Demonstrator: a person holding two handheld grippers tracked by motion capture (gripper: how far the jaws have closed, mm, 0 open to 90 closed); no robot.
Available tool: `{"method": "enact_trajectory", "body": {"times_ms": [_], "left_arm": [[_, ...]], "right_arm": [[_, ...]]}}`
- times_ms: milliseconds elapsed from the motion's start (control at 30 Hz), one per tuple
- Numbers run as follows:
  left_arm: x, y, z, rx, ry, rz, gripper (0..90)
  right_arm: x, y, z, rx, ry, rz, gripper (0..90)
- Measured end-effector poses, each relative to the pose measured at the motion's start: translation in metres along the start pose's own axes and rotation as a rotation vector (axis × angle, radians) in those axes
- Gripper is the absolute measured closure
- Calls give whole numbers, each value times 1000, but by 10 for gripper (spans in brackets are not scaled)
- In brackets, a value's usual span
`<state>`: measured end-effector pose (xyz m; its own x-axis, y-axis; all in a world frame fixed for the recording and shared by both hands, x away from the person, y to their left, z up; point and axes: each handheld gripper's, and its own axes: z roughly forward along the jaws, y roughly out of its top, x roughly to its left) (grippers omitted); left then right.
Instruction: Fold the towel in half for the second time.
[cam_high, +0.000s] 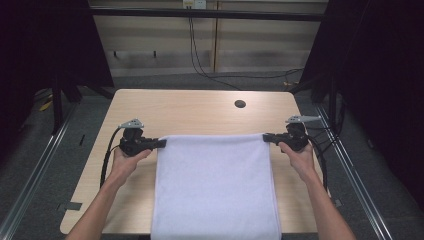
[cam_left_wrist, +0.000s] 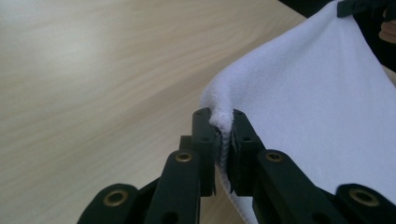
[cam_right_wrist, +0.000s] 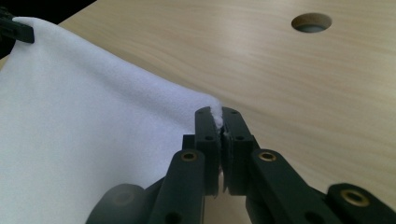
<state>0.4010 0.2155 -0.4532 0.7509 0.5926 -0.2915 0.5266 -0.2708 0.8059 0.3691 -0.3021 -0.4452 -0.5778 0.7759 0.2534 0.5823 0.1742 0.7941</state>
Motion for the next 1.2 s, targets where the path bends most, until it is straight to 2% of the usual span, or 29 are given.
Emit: {"method": "enact_trajectory", "body": {"times_ms": [167, 433, 500, 633, 700, 800, 900, 1000, 1033, 1133, 1200], "left_arm": [[3, 16, -1, -36, 34, 21, 834], [9, 37, -4, -86, 68, 22, 835], [11, 43, -3, -96, 76, 20, 835], [13, 54, 1, -95, 79, 42, 835], [12, 59, -1, -113, 76, 44, 835], [10, 68, -3, -114, 86, 63, 835], [7, 75, -9, -138, 94, 66, 835], [2, 80, -15, -151, 85, 86, 835], [1, 81, -18, -157, 65, 82, 835], [-6, 85, -23, -158, 67, 105, 835], [-10, 84, -26, -171, 58, 103, 835]], "right_arm": [[-4, 18, 0, -36, -12, 0, 867], [-10, 46, 1, -76, -25, 7, 867], [-11, 52, 3, -73, -32, 2, 867], [-14, 62, 3, -69, -56, 8, 868], [-17, 67, 1, -78, -64, 12, 869], [-19, 76, -3, -107, -68, 18, 868], [-16, 84, -8, -141, -70, 0, 869], [-12, 89, -14, -155, -74, -15, 870], [-11, 91, -17, -162, -72, -19, 870], [-7, 95, -27, -198, -79, -36, 871], [-2, 96, -32, -201, -73, -50, 871]]}}
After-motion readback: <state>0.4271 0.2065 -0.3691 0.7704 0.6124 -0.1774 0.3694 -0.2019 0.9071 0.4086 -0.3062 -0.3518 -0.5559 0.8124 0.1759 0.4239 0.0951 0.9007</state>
